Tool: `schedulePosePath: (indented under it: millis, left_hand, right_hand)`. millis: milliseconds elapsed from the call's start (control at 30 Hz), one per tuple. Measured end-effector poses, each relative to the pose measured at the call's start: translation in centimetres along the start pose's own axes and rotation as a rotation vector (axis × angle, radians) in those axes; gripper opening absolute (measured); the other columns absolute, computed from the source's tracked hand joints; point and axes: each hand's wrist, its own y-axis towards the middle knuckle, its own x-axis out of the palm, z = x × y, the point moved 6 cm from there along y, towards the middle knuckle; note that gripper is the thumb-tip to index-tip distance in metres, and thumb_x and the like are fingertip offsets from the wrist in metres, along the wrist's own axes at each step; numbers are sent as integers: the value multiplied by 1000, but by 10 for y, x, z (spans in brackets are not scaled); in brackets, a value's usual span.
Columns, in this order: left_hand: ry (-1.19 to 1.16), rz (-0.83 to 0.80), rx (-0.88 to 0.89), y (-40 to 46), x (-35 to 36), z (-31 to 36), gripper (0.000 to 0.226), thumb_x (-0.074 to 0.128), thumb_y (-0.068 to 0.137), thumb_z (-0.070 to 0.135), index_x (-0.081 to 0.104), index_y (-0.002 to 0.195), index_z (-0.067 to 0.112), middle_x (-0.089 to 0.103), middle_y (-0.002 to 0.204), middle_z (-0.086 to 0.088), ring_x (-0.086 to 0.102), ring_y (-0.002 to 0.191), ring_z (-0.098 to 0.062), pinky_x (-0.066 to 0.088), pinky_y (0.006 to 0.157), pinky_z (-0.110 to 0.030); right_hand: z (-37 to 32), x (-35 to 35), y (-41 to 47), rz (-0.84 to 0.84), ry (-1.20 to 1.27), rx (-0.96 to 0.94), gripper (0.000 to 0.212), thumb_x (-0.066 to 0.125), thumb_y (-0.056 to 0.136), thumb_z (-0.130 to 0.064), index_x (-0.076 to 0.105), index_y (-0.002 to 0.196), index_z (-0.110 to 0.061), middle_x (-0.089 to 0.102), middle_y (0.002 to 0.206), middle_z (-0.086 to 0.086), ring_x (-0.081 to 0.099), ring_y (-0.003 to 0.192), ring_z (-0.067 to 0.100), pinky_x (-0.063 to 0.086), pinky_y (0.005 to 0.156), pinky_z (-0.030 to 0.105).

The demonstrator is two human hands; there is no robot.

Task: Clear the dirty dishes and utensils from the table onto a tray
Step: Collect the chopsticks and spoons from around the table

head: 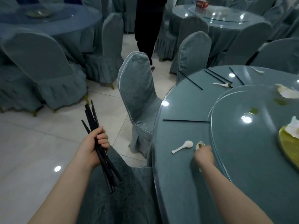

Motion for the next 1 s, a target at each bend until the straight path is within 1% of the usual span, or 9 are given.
schedulePosePath:
  millis: [100, 233, 300, 367, 500, 667, 800, 900, 1000]
  left_hand:
    - [6, 22, 0, 3, -3, -2, 24, 48, 93, 30, 45, 71, 19, 34, 40, 9, 32, 29, 0, 27, 29, -11]
    - [26, 15, -12, 1, -6, -5, 14, 57, 77, 28, 47, 72, 19, 34, 41, 8, 32, 29, 0, 27, 27, -12]
    - [32, 21, 11, -1, -9, -2, 14, 57, 76, 29, 47, 73, 19, 34, 41, 9, 32, 29, 0, 26, 28, -12]
    - [30, 24, 40, -1, -12, 2, 16, 57, 77, 32, 48, 74, 19, 34, 42, 10, 32, 29, 0, 25, 28, -12]
    - [9, 26, 62, -1, -19, 4, 21, 57, 79, 38, 49, 75, 19, 35, 42, 10, 33, 29, 0, 26, 28, -12]
    - [9, 18, 51, -1, -22, -2, 21, 56, 79, 39, 49, 75, 19, 34, 42, 10, 32, 29, 0, 25, 28, -11]
    - [0, 9, 8, -2, -24, -9, 21, 55, 78, 39, 49, 75, 20, 34, 41, 8, 32, 28, -1, 24, 28, -11]
    - [16, 8, -9, -1, -26, -11, 20, 56, 77, 39, 49, 75, 20, 34, 41, 8, 32, 28, -1, 24, 28, -11]
    - [8, -1, -19, -1, -24, -9, 21, 56, 78, 39, 49, 75, 20, 34, 41, 8, 33, 28, -1, 25, 28, -11]
  right_hand:
    - [-8, 5, 14, 31, 17, 35, 31, 43, 94, -9, 36, 123, -3, 55, 122, 24, 54, 108, 43, 49, 86, 50]
    - [-20, 15, 22, 58, -142, -122, 22, 34, 96, -12, 38, 118, -11, 58, 115, 23, 56, 103, 40, 40, 74, 40]
    - [-25, 22, 21, 59, -224, -197, 23, 34, 96, -15, 38, 118, -13, 58, 111, 22, 57, 99, 40, 39, 72, 40]
    - [-27, 27, 18, 67, -258, -255, 23, 36, 98, -27, 38, 115, -12, 58, 109, 23, 58, 97, 42, 38, 71, 40]
    - [-33, 28, 16, 96, -286, -318, 57, 37, 90, -64, 39, 115, -12, 59, 106, 22, 59, 93, 40, 37, 66, 38]
    - [-44, 38, 6, 72, -375, -346, 72, 43, 80, -75, 38, 117, -14, 55, 107, 19, 60, 88, 39, 41, 65, 37]
    - [-55, 49, -2, 54, -441, -388, 66, 48, 83, -67, 36, 121, -14, 52, 109, 17, 60, 83, 36, 40, 63, 34]
    - [-66, 56, -9, 27, -500, -422, 42, 48, 86, -40, 37, 118, -16, 51, 106, 14, 50, 75, 31, 37, 64, 33]
    - [-71, 65, -16, -6, -579, -487, 30, 42, 89, -19, 36, 117, -11, 50, 108, 16, 58, 85, 34, 37, 64, 33]
